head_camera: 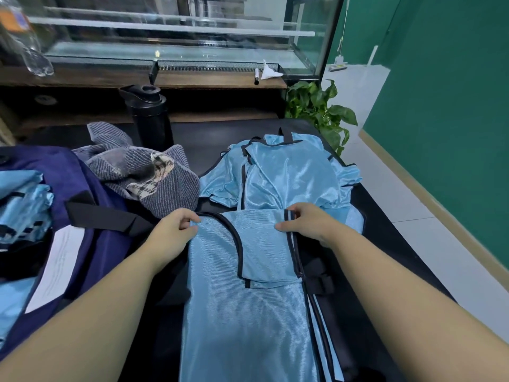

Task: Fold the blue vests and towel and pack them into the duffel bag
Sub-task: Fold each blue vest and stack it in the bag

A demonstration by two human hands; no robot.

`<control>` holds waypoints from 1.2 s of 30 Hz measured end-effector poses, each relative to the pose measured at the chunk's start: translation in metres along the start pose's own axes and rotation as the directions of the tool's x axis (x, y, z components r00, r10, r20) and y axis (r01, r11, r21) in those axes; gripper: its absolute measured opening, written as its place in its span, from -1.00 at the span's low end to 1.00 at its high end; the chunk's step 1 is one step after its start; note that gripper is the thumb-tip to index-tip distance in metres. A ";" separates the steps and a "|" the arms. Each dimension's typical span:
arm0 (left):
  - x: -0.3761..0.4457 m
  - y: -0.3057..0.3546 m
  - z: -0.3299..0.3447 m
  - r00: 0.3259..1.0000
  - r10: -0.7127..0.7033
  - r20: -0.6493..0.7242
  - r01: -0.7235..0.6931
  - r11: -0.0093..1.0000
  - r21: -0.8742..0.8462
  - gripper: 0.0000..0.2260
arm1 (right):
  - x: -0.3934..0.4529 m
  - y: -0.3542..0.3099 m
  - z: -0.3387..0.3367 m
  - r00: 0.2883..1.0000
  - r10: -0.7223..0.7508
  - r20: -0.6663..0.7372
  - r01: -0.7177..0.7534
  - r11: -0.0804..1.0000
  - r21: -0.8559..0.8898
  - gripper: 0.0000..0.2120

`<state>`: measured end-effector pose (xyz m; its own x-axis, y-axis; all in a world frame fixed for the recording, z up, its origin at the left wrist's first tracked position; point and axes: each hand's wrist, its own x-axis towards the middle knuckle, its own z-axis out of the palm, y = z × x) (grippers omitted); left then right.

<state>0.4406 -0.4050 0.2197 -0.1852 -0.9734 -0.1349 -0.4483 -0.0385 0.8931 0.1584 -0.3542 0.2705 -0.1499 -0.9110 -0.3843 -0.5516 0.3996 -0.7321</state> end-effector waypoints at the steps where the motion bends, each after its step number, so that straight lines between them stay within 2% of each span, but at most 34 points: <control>1: 0.001 0.000 0.001 1.000 -0.002 -0.025 0.002 1.000 -0.015 -0.85 | 0.002 0.000 0.000 1.000 -0.020 0.013 0.020 1.000 -0.016 -0.74; 4: 0.003 0.010 0.003 0.995 -0.060 -0.078 0.059 0.998 -0.008 -0.79 | 0.005 0.001 0.003 1.000 -0.020 -0.015 0.020 1.000 0.023 -0.65; 7: 0.007 0.029 0.003 0.994 -0.108 -0.012 0.108 0.984 0.144 -0.73 | 0.003 0.000 0.005 0.997 0.061 -0.038 -0.059 0.996 0.063 -0.62; 9: 0.010 0.042 0.003 0.985 -0.171 0.000 0.164 0.946 0.279 -0.57 | -0.003 -0.006 0.001 0.989 0.141 0.052 -0.143 0.989 0.030 -0.65; 11: 0.014 0.052 0.005 0.962 -0.271 -0.024 0.263 0.905 0.335 -0.58 | -0.009 -0.013 -0.006 0.966 0.212 0.146 -0.209 0.977 -0.032 -0.71; 13: 0.015 0.060 0.009 0.922 -0.386 0.007 0.375 0.901 0.220 -0.73 | -0.012 -0.017 -0.009 0.950 0.256 0.178 -0.252 0.967 -0.043 -0.77; 15: 0.013 0.069 0.013 0.890 -0.451 0.065 0.452 0.892 -0.004 -0.91 | -0.011 -0.017 -0.010 0.957 0.251 0.144 -0.253 0.967 0.001 -0.81; 16: 0.014 0.074 0.014 0.892 -0.445 0.078 0.451 0.888 -0.095 -0.90 | -0.011 -0.018 -0.011 0.965 0.237 0.108 -0.243 0.969 0.046 -0.81; 19: 0.014 0.085 0.013 0.963 -0.266 0.041 0.268 0.928 -0.259 -0.93 | -0.008 -0.018 -0.017 0.988 0.143 -0.058 -0.131 0.976 0.173 -0.74; 21: 0.011 0.088 0.009 0.992 -0.125 -0.003 0.119 0.945 -0.304 -0.91 | -0.012 -0.021 -0.023 0.986 0.044 -0.163 -0.013 0.982 0.191 -0.78; 24: -0.004 0.086 0.001 0.991 0.096 -0.093 -0.115 0.965 -0.237 -0.82 | -0.025 -0.019 -0.026 0.938 -0.174 -0.301 0.189 0.982 0.023 -0.86; 26: -0.022 0.082 -0.006 0.966 0.233 -0.112 -0.241 0.968 -0.069 -0.78 | -0.039 -0.013 -0.023 0.898 -0.289 -0.331 0.270 0.957 -0.104 -0.89; 28: -0.047 0.075 -0.011 0.950 0.305 -0.064 -0.303 0.952 0.052 -0.75 | -0.055 -0.001 -0.019 0.876 -0.358 -0.324 0.314 0.932 -0.179 -0.90; 30: -0.072 0.063 -0.015 0.942 0.335 0.008 -0.332 0.929 0.161 -0.77 | -0.072 0.016 -0.015 0.847 -0.455 -0.273 0.403 0.886 -0.229 -0.72; 33: -0.109 0.043 -0.017 0.910 0.372 0.182 -0.414 0.819 0.398 -0.84 | -0.095 0.041 -0.008 0.802 -0.584 -0.126 0.529 0.792 -0.306 -0.58; 36: -0.132 0.026 -0.011 0.885 0.309 0.349 -0.460 0.700 0.546 -0.87 | -0.112 0.059 -0.001 0.817 -0.577 0.001 0.530 0.749 -0.397 -0.56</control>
<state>0.4626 -0.2800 0.2651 -0.6076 -0.7943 0.0064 -0.7063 0.5439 0.4531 0.1421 -0.2285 0.2708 0.1966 -0.9745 0.1080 -0.8188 -0.2238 -0.5287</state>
